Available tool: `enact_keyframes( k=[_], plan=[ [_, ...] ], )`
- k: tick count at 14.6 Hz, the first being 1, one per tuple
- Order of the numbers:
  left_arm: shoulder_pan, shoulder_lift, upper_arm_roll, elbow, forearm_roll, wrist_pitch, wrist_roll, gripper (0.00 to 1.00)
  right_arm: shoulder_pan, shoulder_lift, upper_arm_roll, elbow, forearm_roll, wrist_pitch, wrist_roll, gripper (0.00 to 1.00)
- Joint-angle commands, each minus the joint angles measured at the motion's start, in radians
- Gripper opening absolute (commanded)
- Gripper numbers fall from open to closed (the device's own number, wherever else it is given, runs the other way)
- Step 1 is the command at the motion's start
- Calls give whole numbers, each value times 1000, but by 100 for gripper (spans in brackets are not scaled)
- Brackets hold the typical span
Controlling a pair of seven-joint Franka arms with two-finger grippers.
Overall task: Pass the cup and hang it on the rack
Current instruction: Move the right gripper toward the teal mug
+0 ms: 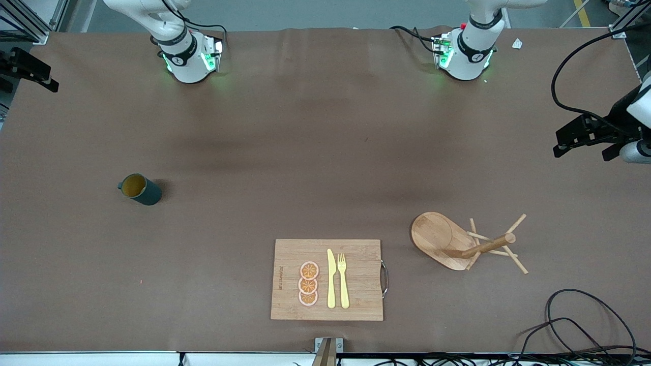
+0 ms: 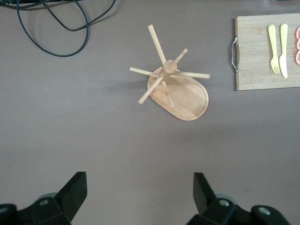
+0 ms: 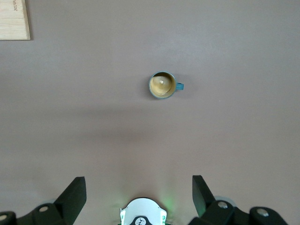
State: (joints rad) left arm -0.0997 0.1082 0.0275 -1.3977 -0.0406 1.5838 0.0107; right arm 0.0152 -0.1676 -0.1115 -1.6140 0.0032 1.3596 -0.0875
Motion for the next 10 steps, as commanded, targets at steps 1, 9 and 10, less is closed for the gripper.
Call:
enact_keyframes(
  k=[1, 9, 10],
  plan=[
    [3, -19, 0, -12, 8, -17, -9, 100, 8, -20, -5, -17, -12, -2, -8, 100],
    [-2, -12, -6, -9, 8, -7, -83, 100, 2, -15, -8, -9, -12, -4, -6, 100],
    [-3, -12, -6, -9, 10, -7, -84, 100, 2, -12, -8, -7, -14, -4, -6, 100]
  ],
)
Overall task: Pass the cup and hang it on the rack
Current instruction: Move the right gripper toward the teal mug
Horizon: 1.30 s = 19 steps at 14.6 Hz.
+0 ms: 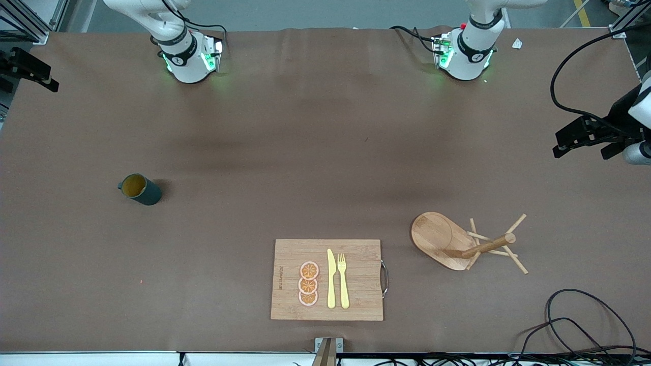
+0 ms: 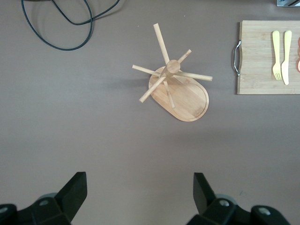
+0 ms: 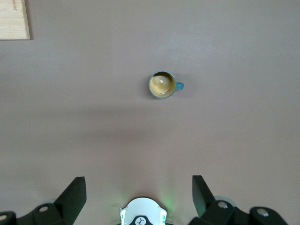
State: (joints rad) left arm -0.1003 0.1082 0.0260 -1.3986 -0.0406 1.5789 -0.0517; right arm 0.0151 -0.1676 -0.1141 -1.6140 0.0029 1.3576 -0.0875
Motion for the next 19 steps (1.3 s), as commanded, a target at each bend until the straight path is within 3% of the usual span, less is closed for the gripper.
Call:
enact_keyframes(
  k=[1, 3, 9, 11, 14, 19],
  plan=[
    [-6, -12, -4, -8, 11, -2, -22, 100, 2, -7, -7, -7, -17, -2, -5, 100],
    [-6, -10, -4, -10, 11, -2, -23, 100, -3, 6, -7, -9, -15, 0, 0, 100],
    [1, -12, -4, -13, 16, -2, -23, 100, -43, 222, -7, 21, -6, 5, -9, 100],
    [-1, -10, -6, -14, 19, -2, -22, 100, -49, 249, -7, 25, -8, 30, -20, 100],
    [1, -7, -6, -11, 18, -4, -20, 100, -50, 247, -7, -94, -6, 182, -55, 100],
    [1, -7, -3, -11, 16, -4, -22, 100, -130, 273, -7, -317, 40, 547, -475, 100]
  ],
)
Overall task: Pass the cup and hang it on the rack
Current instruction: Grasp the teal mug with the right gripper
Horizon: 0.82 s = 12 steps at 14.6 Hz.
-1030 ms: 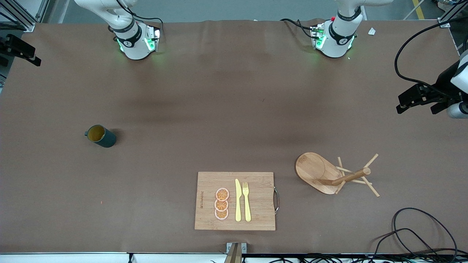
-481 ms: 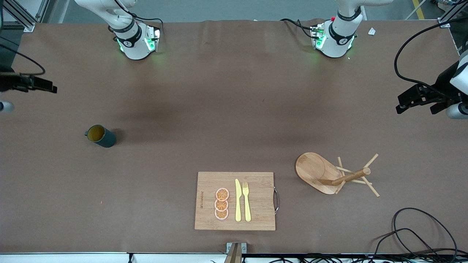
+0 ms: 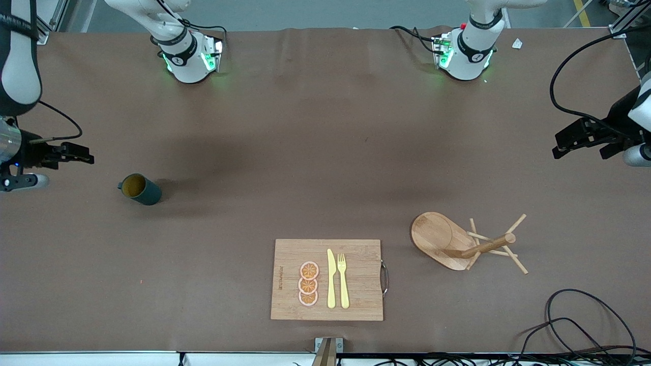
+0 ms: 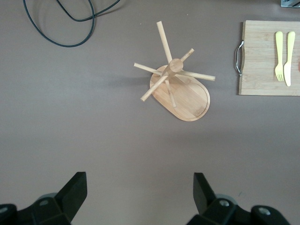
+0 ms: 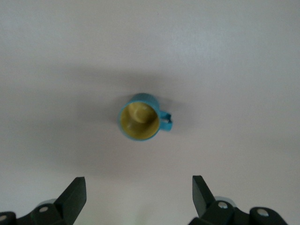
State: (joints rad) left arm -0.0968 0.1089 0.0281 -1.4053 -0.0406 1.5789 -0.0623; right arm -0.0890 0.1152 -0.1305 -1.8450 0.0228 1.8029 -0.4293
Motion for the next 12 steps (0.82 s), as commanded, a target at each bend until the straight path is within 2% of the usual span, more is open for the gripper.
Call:
enact_keyframes(
  k=[1, 4, 7, 10, 12],
  plan=[
    [-4, -8, -8, -4, 18, -2, -13, 100, -28, 15, 9, -106, 20, 159, -187, 100],
    [-6, -8, -10, -3, 16, 0, -13, 100, -28, 108, 11, -115, 26, 304, -349, 100],
    [-9, -8, -10, -3, 14, 6, -13, 100, -25, 179, 12, -137, 74, 380, -405, 100],
    [-9, -6, -11, -3, 14, 10, -13, 100, -20, 192, 15, -230, 74, 531, -466, 98],
    [-9, -6, -11, -4, 14, 9, -13, 100, -20, 193, 18, -281, 75, 591, -468, 90]
  ],
)
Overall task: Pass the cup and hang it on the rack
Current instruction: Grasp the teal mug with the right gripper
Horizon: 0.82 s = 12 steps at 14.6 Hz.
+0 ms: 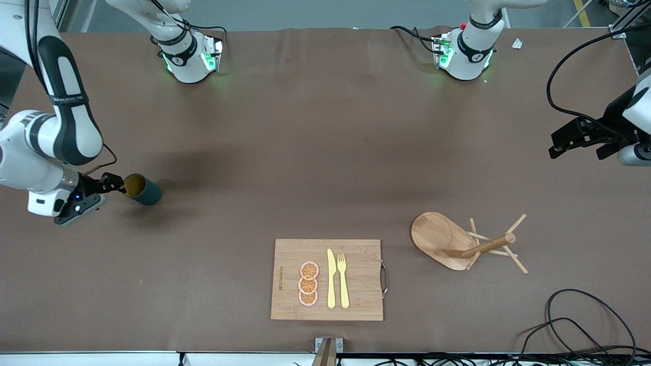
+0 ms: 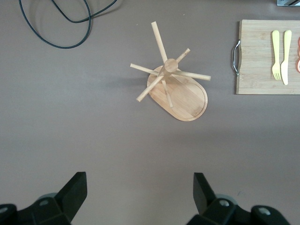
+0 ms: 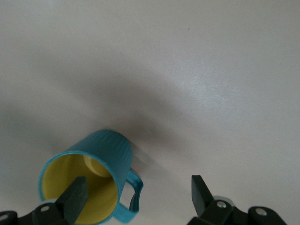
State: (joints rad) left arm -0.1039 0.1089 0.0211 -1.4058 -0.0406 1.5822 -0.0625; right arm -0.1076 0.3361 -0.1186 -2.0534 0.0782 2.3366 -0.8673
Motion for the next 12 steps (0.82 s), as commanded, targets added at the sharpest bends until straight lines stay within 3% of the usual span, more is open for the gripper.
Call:
enact_keyframes(
  k=[1, 3, 8, 12],
  plan=[
    [0, -6, -4, -4, 14, 5, -11, 100, 2, -28, 7, -97, 20, 84, -30, 84],
    [3, -6, -4, -4, 13, 5, -8, 100, 5, -20, 8, -128, 20, 115, -30, 74],
    [4, -8, -3, -2, 11, 5, -8, 100, 19, -20, 10, -133, 20, 103, -27, 1],
    [9, -8, -3, -2, 10, 7, -3, 100, 83, -42, 10, -59, 20, -46, 32, 0]
  ],
)
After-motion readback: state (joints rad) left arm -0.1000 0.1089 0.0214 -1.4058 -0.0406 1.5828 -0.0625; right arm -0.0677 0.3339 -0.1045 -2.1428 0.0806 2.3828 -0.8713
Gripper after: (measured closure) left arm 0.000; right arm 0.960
